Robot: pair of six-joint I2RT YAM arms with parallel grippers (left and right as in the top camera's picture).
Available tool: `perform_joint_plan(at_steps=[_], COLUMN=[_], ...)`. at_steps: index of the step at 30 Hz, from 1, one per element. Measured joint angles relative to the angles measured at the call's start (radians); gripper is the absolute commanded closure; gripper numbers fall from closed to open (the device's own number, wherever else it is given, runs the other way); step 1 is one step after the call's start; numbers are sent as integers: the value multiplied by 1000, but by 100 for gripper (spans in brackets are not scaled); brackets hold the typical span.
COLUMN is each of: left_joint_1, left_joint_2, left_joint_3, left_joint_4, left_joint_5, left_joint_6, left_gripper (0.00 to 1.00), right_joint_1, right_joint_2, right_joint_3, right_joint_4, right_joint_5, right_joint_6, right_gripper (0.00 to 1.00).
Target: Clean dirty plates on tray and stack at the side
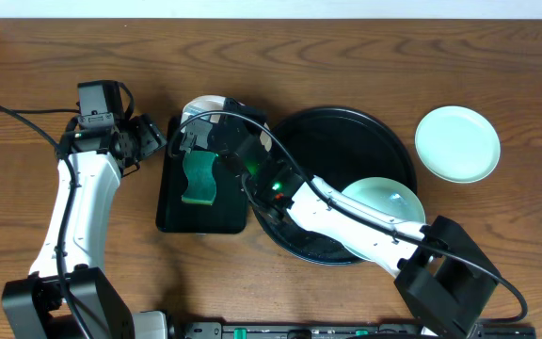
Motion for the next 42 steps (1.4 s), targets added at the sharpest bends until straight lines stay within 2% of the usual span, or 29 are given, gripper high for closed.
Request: perform_joint_plan(at_steps=[14, 23, 30, 37, 42], left_joint_1=[0, 0, 0, 0, 0], left_joint_2=[0, 0, 0, 0, 0], left_joint_3=[0, 0, 0, 0, 0], left_joint_4=[0, 0, 0, 0, 0], left_joint_5=[0, 0, 0, 0, 0], left_joint_6=[0, 0, 0, 0, 0], left_gripper=[19, 19, 19, 18, 18], right_joint_1=[0, -4, -4, -4, -4], right_joint_2=[0, 0, 0, 0, 0], right_joint_3=[0, 0, 0, 0, 0], right_joint_4=[1, 5, -32, -14, 77], right_joint_5=[0, 0, 0, 25, 68], right_joint_6=[2, 107, 116, 61, 3], right_gripper=[99, 99, 99, 99, 99])
